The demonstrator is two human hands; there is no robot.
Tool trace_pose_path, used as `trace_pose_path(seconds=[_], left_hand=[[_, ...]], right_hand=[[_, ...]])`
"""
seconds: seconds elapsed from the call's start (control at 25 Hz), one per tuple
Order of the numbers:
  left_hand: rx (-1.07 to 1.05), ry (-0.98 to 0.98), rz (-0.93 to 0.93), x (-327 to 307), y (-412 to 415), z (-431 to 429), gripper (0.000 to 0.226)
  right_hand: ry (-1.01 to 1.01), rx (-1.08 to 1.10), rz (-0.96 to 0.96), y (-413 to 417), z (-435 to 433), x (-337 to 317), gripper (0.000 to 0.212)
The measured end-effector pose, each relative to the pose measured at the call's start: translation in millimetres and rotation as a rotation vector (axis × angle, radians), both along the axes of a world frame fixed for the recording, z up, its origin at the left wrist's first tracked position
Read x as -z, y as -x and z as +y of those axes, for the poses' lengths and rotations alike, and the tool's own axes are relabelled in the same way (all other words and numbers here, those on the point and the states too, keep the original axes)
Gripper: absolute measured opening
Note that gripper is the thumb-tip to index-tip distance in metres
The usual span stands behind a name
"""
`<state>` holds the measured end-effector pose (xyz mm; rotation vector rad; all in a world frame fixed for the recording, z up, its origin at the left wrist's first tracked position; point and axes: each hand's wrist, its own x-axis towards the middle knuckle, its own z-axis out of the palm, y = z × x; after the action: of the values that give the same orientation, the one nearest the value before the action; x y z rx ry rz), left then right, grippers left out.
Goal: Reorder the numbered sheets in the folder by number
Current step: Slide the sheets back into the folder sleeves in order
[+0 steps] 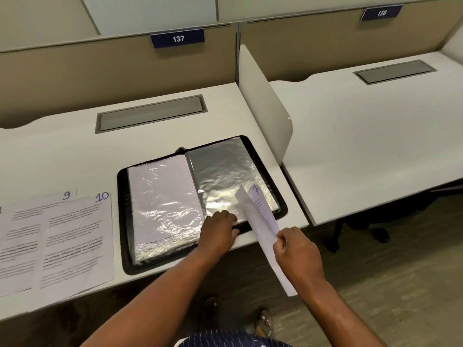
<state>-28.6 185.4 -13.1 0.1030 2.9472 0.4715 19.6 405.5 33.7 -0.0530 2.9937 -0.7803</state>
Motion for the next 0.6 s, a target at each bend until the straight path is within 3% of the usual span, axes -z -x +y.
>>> trace_pose_path(seconds=[0.2, 0.6], left_hand=[[0.063, 0.054, 0.064, 5, 16, -6, 0.024], [-0.152, -0.282, -0.029, 5, 29, -14, 0.018]], right_hand=[[0.006, 0.017, 0.09, -6, 13, -10, 0.012], [0.001, -0.039, 0.207, -14, 21, -18, 0.021]])
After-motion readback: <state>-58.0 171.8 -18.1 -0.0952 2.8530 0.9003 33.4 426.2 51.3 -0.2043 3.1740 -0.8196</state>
